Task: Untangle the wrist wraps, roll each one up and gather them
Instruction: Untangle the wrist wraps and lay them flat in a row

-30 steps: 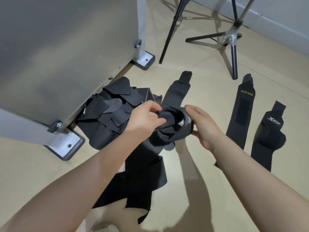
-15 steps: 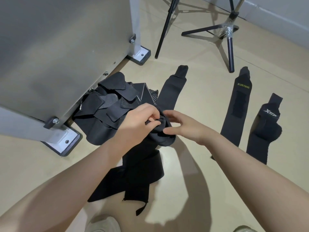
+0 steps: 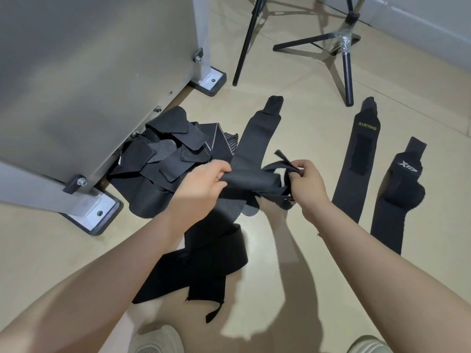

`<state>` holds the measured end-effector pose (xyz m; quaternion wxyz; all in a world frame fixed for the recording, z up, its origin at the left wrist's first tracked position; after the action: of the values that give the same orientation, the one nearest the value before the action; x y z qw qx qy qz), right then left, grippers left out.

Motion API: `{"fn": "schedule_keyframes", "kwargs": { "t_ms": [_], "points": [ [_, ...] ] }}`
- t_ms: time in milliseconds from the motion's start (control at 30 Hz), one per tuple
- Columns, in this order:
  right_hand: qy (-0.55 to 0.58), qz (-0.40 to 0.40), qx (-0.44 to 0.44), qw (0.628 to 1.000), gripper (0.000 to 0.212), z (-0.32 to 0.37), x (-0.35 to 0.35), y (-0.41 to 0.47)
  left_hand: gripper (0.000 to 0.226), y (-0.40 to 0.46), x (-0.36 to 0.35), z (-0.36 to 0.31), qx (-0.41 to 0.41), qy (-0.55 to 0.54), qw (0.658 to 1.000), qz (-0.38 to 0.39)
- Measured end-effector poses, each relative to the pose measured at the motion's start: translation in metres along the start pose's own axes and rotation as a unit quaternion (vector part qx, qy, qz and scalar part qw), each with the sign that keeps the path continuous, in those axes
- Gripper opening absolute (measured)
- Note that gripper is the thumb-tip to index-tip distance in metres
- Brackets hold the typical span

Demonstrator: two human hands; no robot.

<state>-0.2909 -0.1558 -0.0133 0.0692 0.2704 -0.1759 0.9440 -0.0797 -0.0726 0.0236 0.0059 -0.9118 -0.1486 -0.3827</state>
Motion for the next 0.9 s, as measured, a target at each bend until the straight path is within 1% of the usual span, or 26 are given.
{"fn": "schedule_keyframes", "kwargs": {
  "t_ms": [33,67,100,133,167,200,233,267,300,333,367,400,433,467,500,533,567,600,633,667,700,733,800,833,867,900],
  "points": [
    [0.035,-0.009,-0.022,0.999,0.023,-0.003,0.004,0.000,0.025,0.001,0.006,0.008,0.039,-0.031,0.998,-0.037],
    [0.060,-0.011,-0.035,0.997,0.023,-0.004,0.007,-0.001,0.024,0.003,0.011,0.020,0.096,-0.064,0.990,-0.076],
    [0.073,-0.007,-0.036,0.997,0.026,-0.004,0.009,-0.002,0.024,0.004,0.015,0.031,0.166,-0.099,0.976,-0.101],
    [0.069,-0.001,-0.025,0.997,0.031,-0.003,0.009,-0.003,0.023,0.005,0.014,0.042,0.245,-0.144,0.953,-0.101],
    [0.064,0.002,-0.008,0.998,0.036,-0.002,0.009,-0.004,0.022,0.004,0.009,0.051,0.332,-0.212,0.915,-0.082],
    [0.059,0.000,0.003,0.998,0.039,0.000,0.009,-0.005,0.019,0.000,0.001,0.057,0.420,-0.295,0.857,-0.053],
    [0.062,-0.004,0.011,0.998,0.041,0.001,0.008,-0.005,0.016,-0.004,-0.008,0.058,0.498,-0.378,0.780,-0.026],
    [0.065,-0.005,0.008,0.998,0.041,0.003,0.008,-0.006,0.016,-0.009,-0.014,0.059,0.554,-0.436,0.709,-0.015],
    [0.064,-0.002,0.004,0.998,0.040,0.003,0.008,-0.007,0.017,-0.011,-0.018,0.061,0.585,-0.466,0.663,-0.020],
    [0.061,0.001,0.000,0.998,0.042,0.002,0.009,-0.006,0.017,-0.012,-0.021,0.069,0.596,-0.461,0.656,-0.040],
    [0.056,0.004,-0.006,0.998,0.045,0.000,0.011,-0.005,0.018,-0.010,-0.022,0.073,0.587,-0.448,0.671,-0.063],
    [0.057,0.007,-0.013,0.998,0.047,-0.001,0.013,-0.005,0.020,-0.007,-0.022,0.076,0.564,-0.405,0.715,-0.082],
    [0.062,0.012,-0.015,0.998,0.050,0.001,0.015,-0.007,0.019,-0.004,-0.019,0.075,0.526,-0.347,0.769,-0.104],
    [0.059,0.018,-0.010,0.998,0.053,0.003,0.016,-0.009,0.011,-0.001,-0.013,0.067,0.471,-0.279,0.828,-0.122],
    [0.046,0.021,0.011,0.999,0.057,0.007,0.016,-0.011,0.014,0.002,-0.005,0.053,0.390,-0.203,0.886,-0.147],
    [0.021,0.024,0.038,0.999,0.063,0.011,0.016,-0.013,0.026,0.005,0.002,0.033,0.282,-0.131,0.936,-0.163],
    [-0.001,0.031,0.069,0.997,0.068,0.017,0.014,-0.017,0.035,0.006,0.004,0.010,0.162,-0.093,0.968,-0.166],
    [-0.014,0.043,0.098,0.994,0.072,0.024,0.011,-0.021,0.038,0.006,0.000,-0.010,0.077,-0.076,0.985,-0.134],
    [-0.016,0.057,0.121,0.991,0.075,0.030,0.009,-0.027,0.040,0.006,-0.009,-0.026,0.023,-0.077,0.993,-0.082],
    [-0.009,0.071,0.133,0.989,0.076,0.035,0.005,-0.030,0.042,0.004,-0.021,-0.035,0.000,-0.075,0.997,-0.024],
    [0.011,0.083,0.132,0.988,0.075,0.038,0.003,-0.033,0.044,0.003,-0.032,-0.039,0.002,-0.067,0.998,0.021],
    [0.043,0.095,0.122,0.987,0.070,0.040,0.002,-0.034,0.041,0.004,-0.036,-0.038,0.023,-0.069,0.997,0.028],
    [0.079,0.123,0.117,0.982,0.052,0.043,0.001,-0.036,0.030,0.012,-0.029,-0.032,0.050,-0.087,0.994,-0.041],
    [0.059,0.135,0.136,0.980,0.042,0.044,0.002,-0.036,0.024,0.015,-0.023,-0.032,0.043,-0.087,0.992,-0.077],
    [0.023,0.148,0.160,0.976,0.034,0.045,0.002,-0.034,0.021,0.017,-0.018,-0.034,0.019,-0.085,0.991,-0.099],
    [-0.022,0.158,0.184,0.970,0.032,0.045,0.001,-0.032,0.021,0.019,-0.015,-0.036,-0.010,-0.078,0.991,-0.105]
  ]
}}
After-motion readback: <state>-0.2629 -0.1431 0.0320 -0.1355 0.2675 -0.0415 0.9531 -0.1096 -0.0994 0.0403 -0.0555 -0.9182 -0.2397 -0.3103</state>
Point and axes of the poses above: each hand's wrist, its own y-axis towards the middle knuckle, its own x-axis out of the back of the hand, z = x × y, the point moved 5 cm from there along y, towards the middle knuckle, and after that the axes turned 13 degrees about -z, right-handed, at the moved point
